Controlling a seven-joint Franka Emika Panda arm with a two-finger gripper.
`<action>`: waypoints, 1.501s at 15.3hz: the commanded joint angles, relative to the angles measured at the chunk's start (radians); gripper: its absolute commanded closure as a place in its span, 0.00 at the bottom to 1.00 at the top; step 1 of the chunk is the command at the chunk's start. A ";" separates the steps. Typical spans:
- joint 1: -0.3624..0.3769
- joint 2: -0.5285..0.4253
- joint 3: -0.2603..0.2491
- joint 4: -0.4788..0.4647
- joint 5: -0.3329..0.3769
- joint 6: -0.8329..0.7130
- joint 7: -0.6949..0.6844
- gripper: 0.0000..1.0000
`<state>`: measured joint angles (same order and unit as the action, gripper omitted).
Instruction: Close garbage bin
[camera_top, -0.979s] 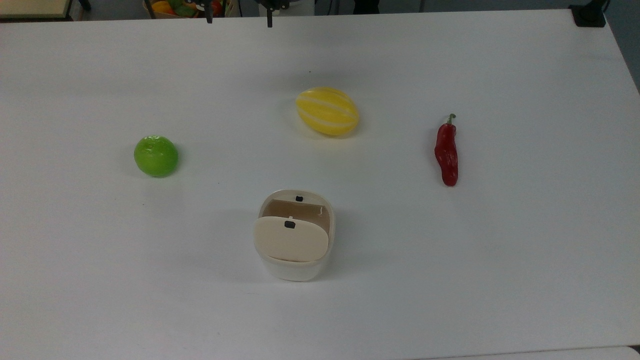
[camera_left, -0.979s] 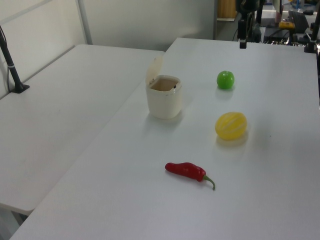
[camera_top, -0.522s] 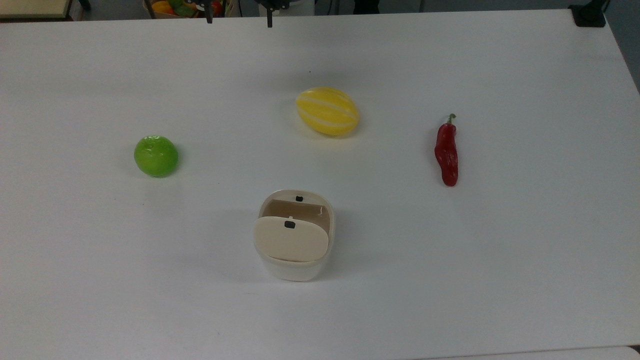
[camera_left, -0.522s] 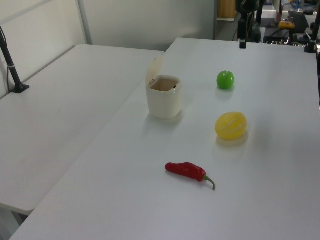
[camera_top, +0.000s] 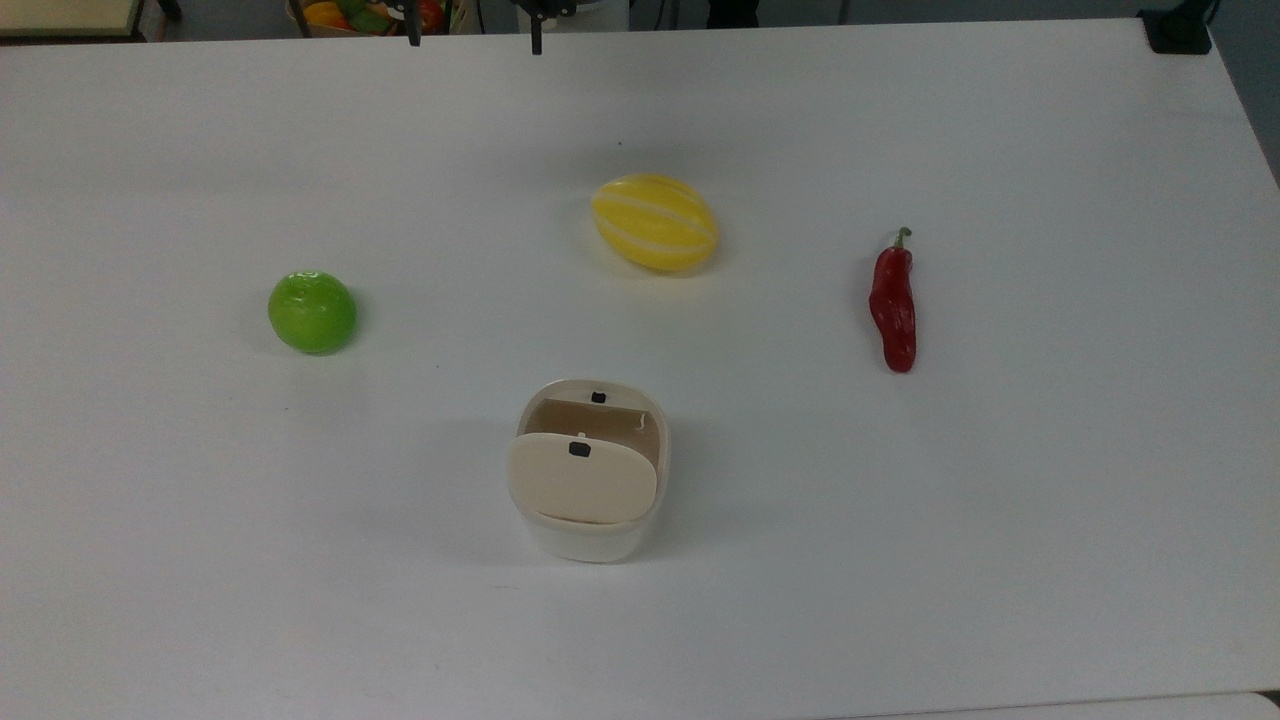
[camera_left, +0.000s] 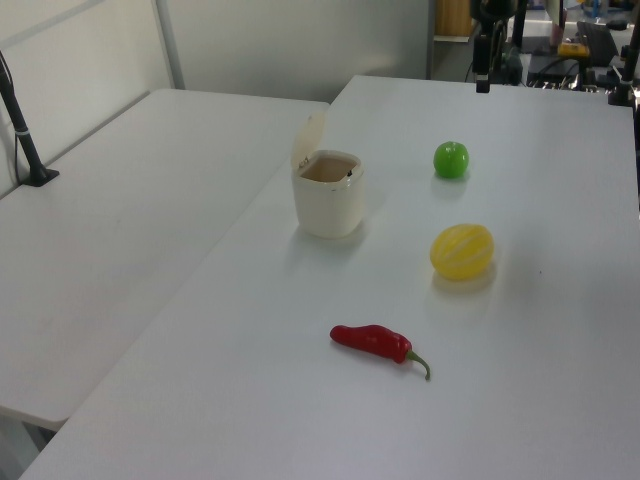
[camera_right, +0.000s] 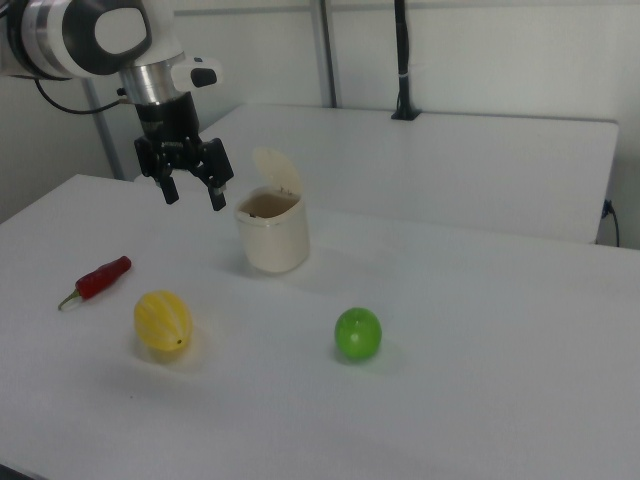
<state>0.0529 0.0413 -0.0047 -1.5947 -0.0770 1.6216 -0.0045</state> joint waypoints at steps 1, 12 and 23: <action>-0.018 -0.011 -0.001 0.002 0.008 0.024 -0.003 0.00; -0.018 -0.011 -0.003 0.002 0.026 0.024 -0.005 0.27; -0.018 0.005 -0.003 0.002 0.039 0.095 -0.003 1.00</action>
<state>0.0372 0.0467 -0.0050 -1.5843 -0.0583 1.6443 -0.0046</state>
